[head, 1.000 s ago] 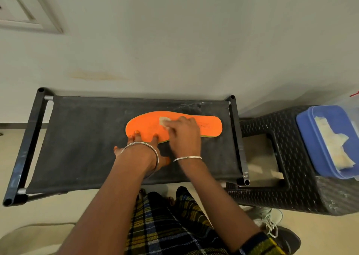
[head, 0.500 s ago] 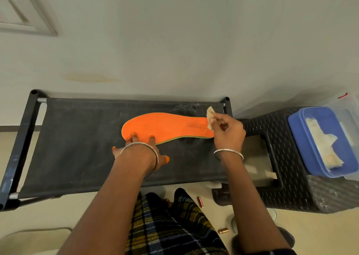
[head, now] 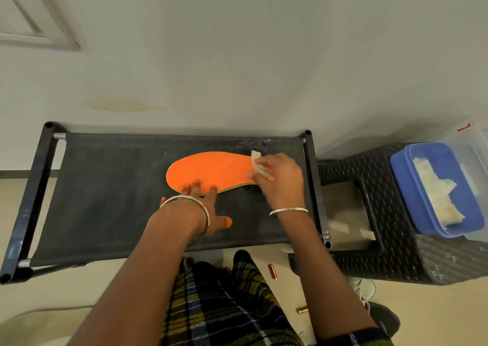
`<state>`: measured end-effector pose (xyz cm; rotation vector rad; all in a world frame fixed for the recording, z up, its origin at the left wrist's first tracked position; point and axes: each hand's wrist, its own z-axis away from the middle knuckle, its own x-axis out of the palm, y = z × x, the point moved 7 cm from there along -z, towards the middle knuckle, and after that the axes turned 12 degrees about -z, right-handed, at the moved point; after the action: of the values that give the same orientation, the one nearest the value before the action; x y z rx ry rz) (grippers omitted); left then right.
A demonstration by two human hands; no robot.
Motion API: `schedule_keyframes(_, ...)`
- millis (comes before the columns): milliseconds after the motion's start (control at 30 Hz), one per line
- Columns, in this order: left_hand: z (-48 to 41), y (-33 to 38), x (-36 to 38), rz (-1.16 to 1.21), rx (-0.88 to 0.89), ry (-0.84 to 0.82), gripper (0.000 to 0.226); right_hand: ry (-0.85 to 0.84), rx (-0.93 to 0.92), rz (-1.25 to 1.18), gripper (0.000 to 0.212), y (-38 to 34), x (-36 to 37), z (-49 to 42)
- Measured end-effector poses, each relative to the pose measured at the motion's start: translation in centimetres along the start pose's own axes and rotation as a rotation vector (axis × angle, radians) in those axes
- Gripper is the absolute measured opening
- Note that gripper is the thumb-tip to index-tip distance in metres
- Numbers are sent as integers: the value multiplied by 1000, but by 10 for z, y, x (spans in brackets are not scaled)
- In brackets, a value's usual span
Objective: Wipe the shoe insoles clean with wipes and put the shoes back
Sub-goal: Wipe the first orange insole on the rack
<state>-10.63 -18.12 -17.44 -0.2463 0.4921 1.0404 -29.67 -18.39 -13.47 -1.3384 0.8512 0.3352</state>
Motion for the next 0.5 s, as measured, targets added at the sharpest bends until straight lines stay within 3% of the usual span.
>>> schedule_keyframes(100, 9, 1, 5, -20, 15, 15, 92, 33, -83, 178, 33, -5, 14, 4)
schedule_keyframes(200, 17, 1, 8, -36, 19, 39, 92, 99, 19, 154, 26, -1, 13, -3)
schedule_keyframes(300, 19, -2, 13, -67, 22, 54, 93, -1, -39, 114, 20, -20, 34, -6)
schedule_keyframes(400, 17, -3, 17, -65, 20, 61, 95, -271, -160, 185, 29, -55, 77, 11)
schedule_keyframes(500, 15, -5, 22, -90, -9, 41, 96, -248, -231, 302, 25, -57, 76, 15)
